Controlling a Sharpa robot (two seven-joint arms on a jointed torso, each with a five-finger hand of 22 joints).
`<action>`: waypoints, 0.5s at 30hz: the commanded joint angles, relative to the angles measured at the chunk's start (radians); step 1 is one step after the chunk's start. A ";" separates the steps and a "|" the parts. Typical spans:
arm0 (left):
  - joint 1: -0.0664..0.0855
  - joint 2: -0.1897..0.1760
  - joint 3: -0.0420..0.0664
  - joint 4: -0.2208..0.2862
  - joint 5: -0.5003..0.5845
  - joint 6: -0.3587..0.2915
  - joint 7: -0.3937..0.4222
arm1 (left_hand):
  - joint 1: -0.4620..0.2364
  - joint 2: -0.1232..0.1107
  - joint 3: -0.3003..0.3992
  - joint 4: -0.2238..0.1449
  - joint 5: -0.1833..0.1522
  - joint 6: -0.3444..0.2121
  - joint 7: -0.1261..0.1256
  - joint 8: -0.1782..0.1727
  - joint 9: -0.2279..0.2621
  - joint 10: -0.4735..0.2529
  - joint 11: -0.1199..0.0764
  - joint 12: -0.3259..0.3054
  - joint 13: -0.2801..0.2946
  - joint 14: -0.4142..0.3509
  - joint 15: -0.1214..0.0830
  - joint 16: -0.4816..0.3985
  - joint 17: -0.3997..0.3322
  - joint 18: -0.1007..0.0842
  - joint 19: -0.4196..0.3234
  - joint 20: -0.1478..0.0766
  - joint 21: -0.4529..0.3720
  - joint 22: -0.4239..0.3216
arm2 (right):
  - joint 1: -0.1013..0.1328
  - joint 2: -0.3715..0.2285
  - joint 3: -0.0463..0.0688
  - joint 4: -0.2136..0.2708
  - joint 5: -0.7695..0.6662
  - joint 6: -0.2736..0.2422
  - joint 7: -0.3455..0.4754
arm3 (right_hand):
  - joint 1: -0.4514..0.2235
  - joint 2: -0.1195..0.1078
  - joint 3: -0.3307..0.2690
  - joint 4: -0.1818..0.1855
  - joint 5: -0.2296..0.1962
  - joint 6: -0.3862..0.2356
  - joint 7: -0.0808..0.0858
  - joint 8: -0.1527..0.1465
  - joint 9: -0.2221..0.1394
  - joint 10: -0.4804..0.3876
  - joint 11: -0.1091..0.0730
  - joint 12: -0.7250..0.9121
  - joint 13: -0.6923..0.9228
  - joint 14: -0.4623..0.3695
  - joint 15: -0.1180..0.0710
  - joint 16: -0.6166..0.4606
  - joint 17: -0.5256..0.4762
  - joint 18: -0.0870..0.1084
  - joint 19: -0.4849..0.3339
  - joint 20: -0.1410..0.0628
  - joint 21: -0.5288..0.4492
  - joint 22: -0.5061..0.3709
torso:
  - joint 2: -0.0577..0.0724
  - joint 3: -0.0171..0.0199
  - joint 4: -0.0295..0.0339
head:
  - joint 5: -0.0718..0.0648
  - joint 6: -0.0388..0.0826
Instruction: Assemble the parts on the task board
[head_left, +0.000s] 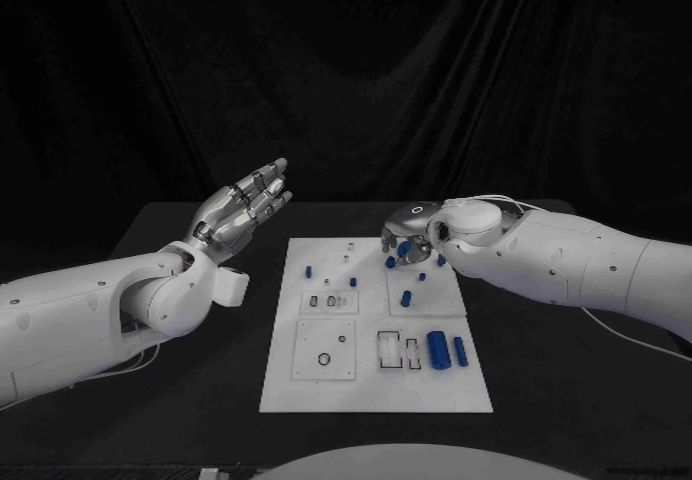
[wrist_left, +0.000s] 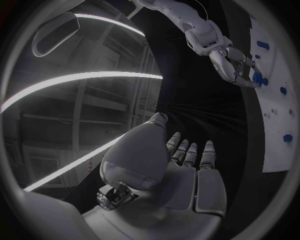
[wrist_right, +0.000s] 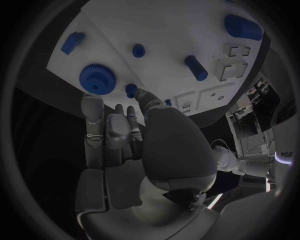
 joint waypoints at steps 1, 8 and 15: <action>0.001 0.000 0.001 0.001 -0.005 0.016 0.011 | 0.011 -0.001 0.001 -0.002 0.007 0.002 0.005 0.007 0.002 0.000 0.002 0.001 0.000 0.000 0.006 -0.004 -0.002 0.004 -0.003 -0.001 -0.003 -0.001 | -0.007 0.003 0.001 -0.006 -0.011 -0.038 0.021 | 0.006 0.000 0.006 -0.001 0.003 -0.008 0.001 -0.005 0.002 0.008 -0.001 0.008 0.003 0.006 0.002 0.003 0.002 -0.008 -0.009 -0.001 0.006 0.003 | 0.001 -0.0006 -0.0003 | 0.000 -0.003; 0.000 0.003 0.001 -0.004 -0.005 0.022 0.008 | 0.012 -0.001 0.002 -0.003 0.007 0.005 0.008 0.008 0.002 0.000 0.006 0.003 0.000 0.000 0.007 -0.004 -0.002 0.004 -0.003 0.000 -0.003 -0.001 | -0.016 0.013 0.001 -0.023 -0.011 -0.049 0.037 | 0.001 0.000 0.023 -0.004 0.045 -0.005 0.003 -0.005 0.010 0.013 -0.002 0.020 0.015 0.002 0.002 0.001 0.001 -0.007 -0.017 -0.001 0.005 0.007 | 0.001 -0.0005 0.0000 | 0.000 -0.008; -0.001 0.002 0.001 -0.005 -0.005 0.027 0.006 | 0.012 0.001 0.003 -0.003 0.007 0.011 0.013 0.010 0.003 0.001 0.009 0.005 0.001 0.000 0.007 -0.004 -0.002 0.004 -0.003 0.001 -0.003 -0.001 | -0.024 0.026 0.001 -0.048 0.003 -0.064 0.058 | -0.002 -0.003 0.054 -0.010 0.107 -0.002 0.005 -0.006 0.021 0.006 0.000 0.024 0.024 0.000 0.003 0.001 0.003 -0.007 -0.022 0.000 0.008 0.017 | 0.002 -0.0008 -0.0002 | 0.000 -0.009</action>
